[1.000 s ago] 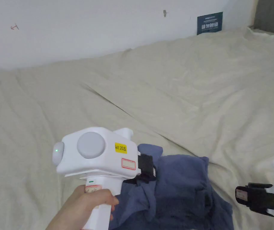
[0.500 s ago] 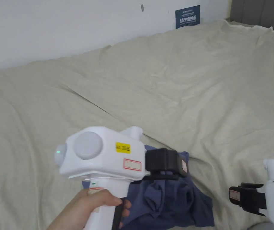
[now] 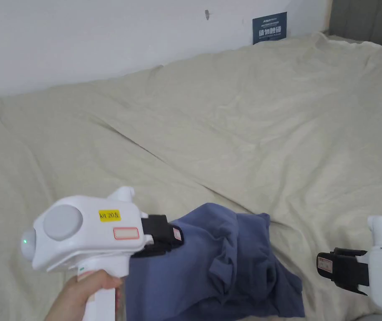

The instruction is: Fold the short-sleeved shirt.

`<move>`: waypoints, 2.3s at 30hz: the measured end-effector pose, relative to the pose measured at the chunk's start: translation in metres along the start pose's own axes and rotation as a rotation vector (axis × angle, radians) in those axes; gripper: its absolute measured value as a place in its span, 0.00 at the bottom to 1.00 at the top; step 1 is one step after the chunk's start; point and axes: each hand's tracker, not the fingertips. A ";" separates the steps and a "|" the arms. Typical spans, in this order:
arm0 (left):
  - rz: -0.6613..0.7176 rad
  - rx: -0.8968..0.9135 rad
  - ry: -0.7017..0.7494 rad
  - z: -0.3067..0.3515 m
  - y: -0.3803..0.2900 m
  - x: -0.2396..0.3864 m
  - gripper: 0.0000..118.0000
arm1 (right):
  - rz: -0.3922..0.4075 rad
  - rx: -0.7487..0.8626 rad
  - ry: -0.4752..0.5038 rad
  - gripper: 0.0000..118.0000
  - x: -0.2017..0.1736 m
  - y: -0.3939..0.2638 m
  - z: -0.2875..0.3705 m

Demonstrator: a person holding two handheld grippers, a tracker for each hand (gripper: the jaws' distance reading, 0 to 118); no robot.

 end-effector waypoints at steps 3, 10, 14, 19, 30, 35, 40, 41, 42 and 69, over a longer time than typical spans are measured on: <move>-0.029 -0.041 -0.056 -0.018 -0.006 0.011 0.03 | -0.012 0.020 0.007 0.00 0.004 0.003 0.007; -0.116 -0.099 -0.059 -0.064 -0.018 0.050 0.03 | -0.049 0.032 -0.022 0.00 0.021 0.001 0.009; -0.210 -0.232 -0.083 -0.097 -0.044 0.082 0.03 | -0.085 0.028 -0.028 0.00 0.029 -0.001 0.008; -0.271 -0.354 -0.175 -0.126 -0.072 0.108 0.03 | -0.086 0.029 -0.044 0.00 0.032 -0.002 0.014; -0.212 -0.070 -0.191 -0.007 -0.058 0.056 0.03 | 0.045 0.071 -0.035 0.00 -0.005 0.010 0.024; -0.059 0.111 -0.080 0.060 -0.049 -0.021 0.03 | 0.272 0.034 0.024 0.00 -0.072 0.012 -0.006; 0.035 0.146 -0.010 0.085 -0.061 -0.074 0.03 | 0.439 0.011 -0.056 0.00 -0.131 0.001 -0.058; 0.067 0.144 -0.021 0.087 -0.064 -0.081 0.03 | 0.462 0.004 -0.096 0.00 -0.139 -0.003 -0.067; 0.078 0.141 -0.035 0.087 -0.064 -0.085 0.03 | 0.479 0.010 -0.119 0.00 -0.143 -0.006 -0.073; 0.135 -0.133 -0.415 -0.038 -0.011 -0.083 0.79 | 0.281 -0.037 -0.116 0.00 -0.094 0.007 -0.092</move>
